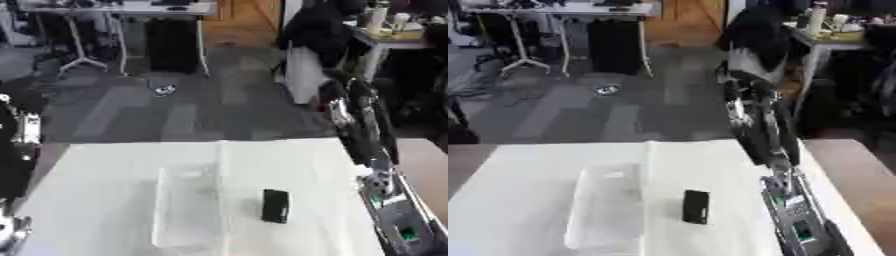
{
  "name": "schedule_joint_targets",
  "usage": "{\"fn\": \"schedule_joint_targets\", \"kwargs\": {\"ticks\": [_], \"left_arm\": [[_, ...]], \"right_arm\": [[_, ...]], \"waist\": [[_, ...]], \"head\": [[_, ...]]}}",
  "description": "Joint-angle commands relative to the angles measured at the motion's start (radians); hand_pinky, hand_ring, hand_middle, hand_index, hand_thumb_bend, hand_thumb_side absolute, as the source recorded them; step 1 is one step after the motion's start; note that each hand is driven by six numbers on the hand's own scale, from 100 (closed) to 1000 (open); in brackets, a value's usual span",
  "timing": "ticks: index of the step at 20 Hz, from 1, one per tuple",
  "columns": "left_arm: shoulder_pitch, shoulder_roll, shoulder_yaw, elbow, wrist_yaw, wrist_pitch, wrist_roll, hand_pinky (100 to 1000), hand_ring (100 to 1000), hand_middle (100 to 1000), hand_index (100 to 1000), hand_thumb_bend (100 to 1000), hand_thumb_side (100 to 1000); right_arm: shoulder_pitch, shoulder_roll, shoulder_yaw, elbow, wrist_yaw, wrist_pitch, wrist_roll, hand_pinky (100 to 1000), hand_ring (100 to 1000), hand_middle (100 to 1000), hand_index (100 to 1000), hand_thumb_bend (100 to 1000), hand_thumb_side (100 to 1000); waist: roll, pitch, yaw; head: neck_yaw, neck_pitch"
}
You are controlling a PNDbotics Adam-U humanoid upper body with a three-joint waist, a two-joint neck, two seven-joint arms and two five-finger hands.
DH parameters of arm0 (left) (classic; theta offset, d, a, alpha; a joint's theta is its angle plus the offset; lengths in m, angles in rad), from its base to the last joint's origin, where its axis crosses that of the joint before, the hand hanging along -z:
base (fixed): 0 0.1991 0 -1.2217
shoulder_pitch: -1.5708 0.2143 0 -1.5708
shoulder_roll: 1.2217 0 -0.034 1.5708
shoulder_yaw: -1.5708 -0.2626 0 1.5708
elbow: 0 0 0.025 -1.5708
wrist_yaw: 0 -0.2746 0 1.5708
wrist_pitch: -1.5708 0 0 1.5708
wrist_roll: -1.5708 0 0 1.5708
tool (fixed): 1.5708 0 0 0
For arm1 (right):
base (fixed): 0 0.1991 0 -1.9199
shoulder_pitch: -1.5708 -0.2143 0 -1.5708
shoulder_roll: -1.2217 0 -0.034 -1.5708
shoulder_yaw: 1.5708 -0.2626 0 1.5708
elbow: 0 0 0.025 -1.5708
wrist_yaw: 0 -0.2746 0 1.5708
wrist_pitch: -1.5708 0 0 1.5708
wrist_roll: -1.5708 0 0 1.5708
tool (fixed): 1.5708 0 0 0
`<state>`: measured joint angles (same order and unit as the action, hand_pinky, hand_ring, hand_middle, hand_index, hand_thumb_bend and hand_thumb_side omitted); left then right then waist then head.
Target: Pick up objects on the table and place them in the box.
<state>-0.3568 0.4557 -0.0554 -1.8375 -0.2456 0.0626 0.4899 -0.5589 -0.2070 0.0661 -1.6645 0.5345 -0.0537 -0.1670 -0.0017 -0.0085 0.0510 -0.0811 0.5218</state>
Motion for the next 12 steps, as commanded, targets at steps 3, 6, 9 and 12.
{"fn": "schedule_joint_targets", "kwargs": {"ticks": [3,6,9,12], "left_arm": [[-0.011,0.016,0.004,-0.010,0.004,-0.001,-0.007,569,713,817,861,160,1000],[-0.012,0.015,0.004,-0.010,0.004,-0.001,-0.008,569,713,817,862,160,1000],[-0.012,0.015,0.004,-0.010,0.004,-0.001,-0.009,569,712,817,861,160,1000],[-0.011,0.014,0.005,-0.009,0.004,-0.001,-0.011,568,712,817,862,160,1000]], "right_arm": [[-0.012,-0.001,-0.004,-0.009,0.007,-0.001,0.002,679,553,595,824,292,1000],[-0.013,-0.001,-0.004,-0.008,0.008,-0.001,0.003,680,554,595,824,292,1000],[-0.012,-0.001,-0.004,-0.008,0.010,-0.001,0.004,681,555,597,827,311,1000],[-0.013,0.000,-0.006,0.001,0.019,-0.004,0.012,688,561,604,842,374,1000]], "waist": [[0.002,-0.010,-0.001],[0.002,-0.010,0.000],[0.002,-0.010,0.000],[0.005,-0.012,0.002]], "head": [[0.017,0.020],[0.023,0.035],[0.027,0.045],[0.032,0.056]]}}
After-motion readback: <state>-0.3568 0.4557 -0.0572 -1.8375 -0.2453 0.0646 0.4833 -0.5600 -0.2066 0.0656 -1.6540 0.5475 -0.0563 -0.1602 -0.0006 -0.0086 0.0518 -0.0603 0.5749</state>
